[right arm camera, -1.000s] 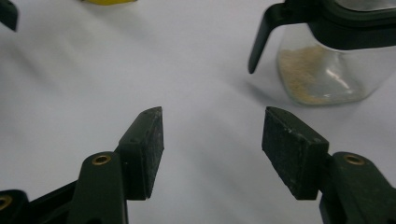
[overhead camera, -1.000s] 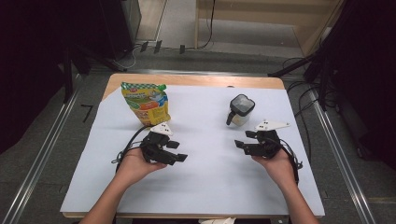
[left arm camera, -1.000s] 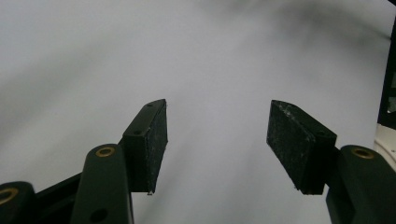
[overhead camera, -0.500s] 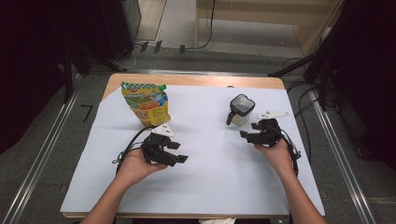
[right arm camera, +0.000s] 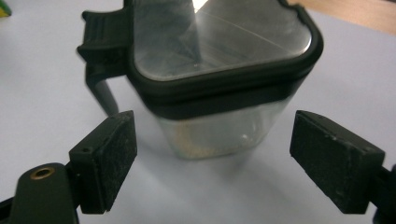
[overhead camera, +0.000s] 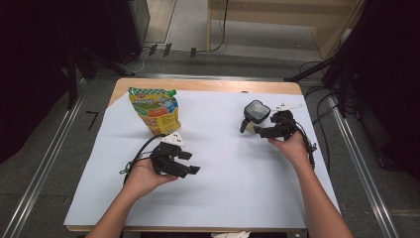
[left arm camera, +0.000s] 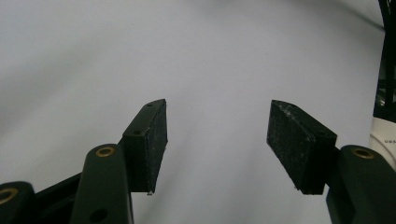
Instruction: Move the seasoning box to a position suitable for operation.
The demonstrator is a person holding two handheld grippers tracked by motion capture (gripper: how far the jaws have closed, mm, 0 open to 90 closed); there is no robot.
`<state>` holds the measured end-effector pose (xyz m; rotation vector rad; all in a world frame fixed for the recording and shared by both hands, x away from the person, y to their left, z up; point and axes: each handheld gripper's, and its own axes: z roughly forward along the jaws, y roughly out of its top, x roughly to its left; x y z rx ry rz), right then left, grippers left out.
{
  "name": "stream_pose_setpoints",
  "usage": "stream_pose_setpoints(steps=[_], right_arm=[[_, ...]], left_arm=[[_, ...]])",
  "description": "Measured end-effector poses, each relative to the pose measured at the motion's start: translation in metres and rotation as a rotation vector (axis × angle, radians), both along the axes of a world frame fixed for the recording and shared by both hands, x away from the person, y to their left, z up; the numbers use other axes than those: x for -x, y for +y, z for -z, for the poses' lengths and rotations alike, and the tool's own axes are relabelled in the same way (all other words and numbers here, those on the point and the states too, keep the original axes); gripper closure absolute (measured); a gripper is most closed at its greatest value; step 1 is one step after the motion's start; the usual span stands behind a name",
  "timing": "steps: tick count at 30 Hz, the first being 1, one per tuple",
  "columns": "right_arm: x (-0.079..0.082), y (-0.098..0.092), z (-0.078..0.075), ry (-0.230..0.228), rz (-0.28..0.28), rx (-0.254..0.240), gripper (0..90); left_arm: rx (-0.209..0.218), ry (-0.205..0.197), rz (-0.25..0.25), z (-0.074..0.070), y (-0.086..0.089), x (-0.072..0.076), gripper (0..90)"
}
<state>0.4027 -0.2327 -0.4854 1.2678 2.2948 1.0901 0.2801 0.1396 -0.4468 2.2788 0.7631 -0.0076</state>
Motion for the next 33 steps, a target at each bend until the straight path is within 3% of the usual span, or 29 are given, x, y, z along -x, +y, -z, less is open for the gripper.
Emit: stream_pose_setpoints(steps=[4, 12, 16, 24, 33], right_arm=[[-0.011, 0.005, 0.004, -0.011, -0.004, 0.011, 14.7], [-0.028, 0.018, 0.016, -0.047, -0.024, -0.025, 12.5], [-0.032, 0.023, 0.023, -0.053, -0.006, -0.050, 12.5], [-0.032, 0.031, 0.027, -0.089, 0.054, -0.101, 13.1], [-0.026, 0.034, 0.030, -0.127, 0.082, -0.095, 15.0]], left_arm=[[0.005, 0.003, -0.003, 0.000, 0.001, -0.001, 38.9], [0.004, 0.009, 0.001, 0.001, 0.000, -0.001, 38.9], [0.006, 0.010, -0.001, 0.002, 0.000, -0.001, 38.9], [0.006, 0.012, 0.002, 0.002, 0.001, -0.002, 38.9], [0.007, 0.011, 0.001, 0.001, 0.002, -0.002, 38.9]])
